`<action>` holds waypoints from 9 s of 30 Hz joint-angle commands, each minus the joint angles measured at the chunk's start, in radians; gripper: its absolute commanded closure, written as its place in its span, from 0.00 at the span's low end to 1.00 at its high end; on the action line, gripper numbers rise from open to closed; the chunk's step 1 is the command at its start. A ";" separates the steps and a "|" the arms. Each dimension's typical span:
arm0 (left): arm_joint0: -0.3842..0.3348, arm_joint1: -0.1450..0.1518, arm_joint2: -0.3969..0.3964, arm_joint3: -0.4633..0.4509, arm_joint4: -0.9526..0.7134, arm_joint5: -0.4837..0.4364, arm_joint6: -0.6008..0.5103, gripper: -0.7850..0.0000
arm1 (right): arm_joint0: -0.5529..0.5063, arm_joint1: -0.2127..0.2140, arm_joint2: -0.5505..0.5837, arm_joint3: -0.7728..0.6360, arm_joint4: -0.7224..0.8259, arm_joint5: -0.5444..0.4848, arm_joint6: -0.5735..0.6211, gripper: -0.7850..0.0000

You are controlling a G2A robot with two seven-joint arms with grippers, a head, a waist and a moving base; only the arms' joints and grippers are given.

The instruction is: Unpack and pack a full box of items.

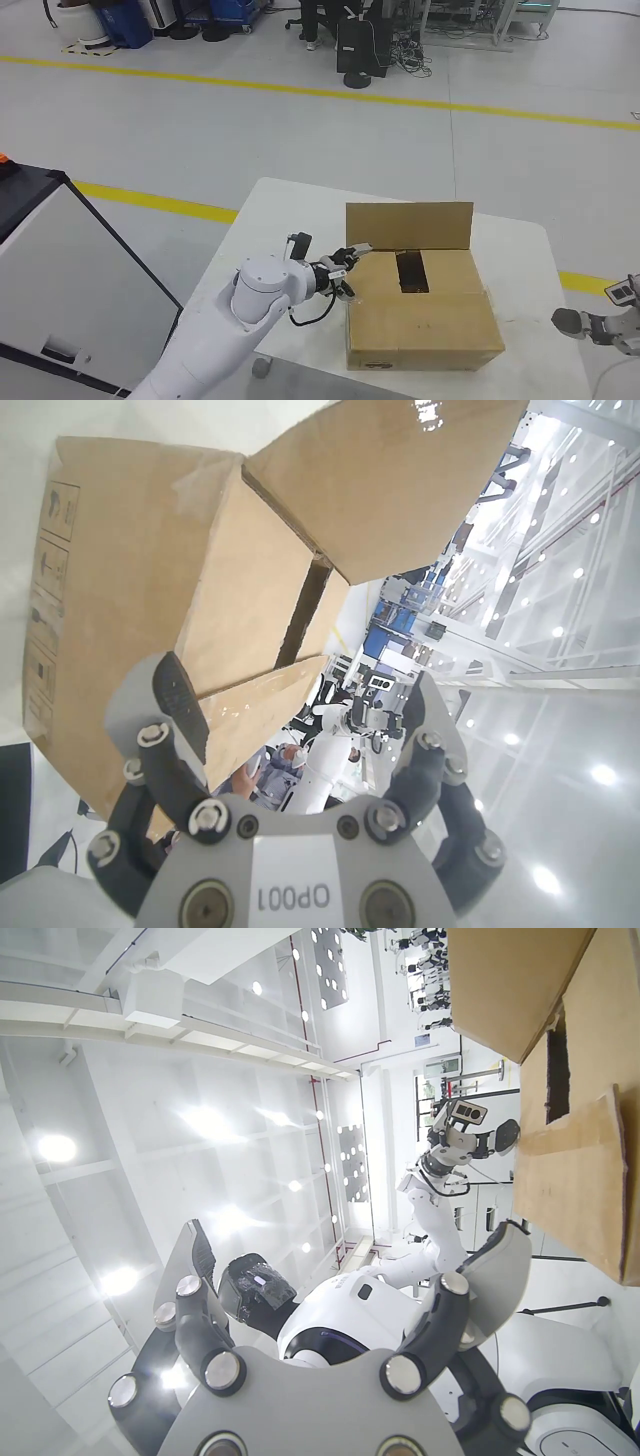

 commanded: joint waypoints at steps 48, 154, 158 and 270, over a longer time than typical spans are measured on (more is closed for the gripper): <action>0.307 0.138 -0.182 -0.458 0.409 -0.480 -0.640 0.00 | -0.006 0.000 0.008 -0.007 -0.006 -0.001 -0.003 0.00; 0.532 0.172 -0.268 -0.530 0.877 -0.815 -0.296 0.00 | 0.264 0.000 -0.117 0.045 -0.059 -0.005 -0.316 0.00; 0.532 0.172 -0.268 -0.530 0.877 -0.815 -0.296 0.00 | 0.265 0.000 -0.115 0.042 -0.069 -0.018 -0.329 0.00; 0.489 0.165 -0.227 -0.504 0.861 -0.870 -0.272 0.00 | 0.567 -0.049 -0.520 0.314 -0.445 -0.601 -0.102 0.00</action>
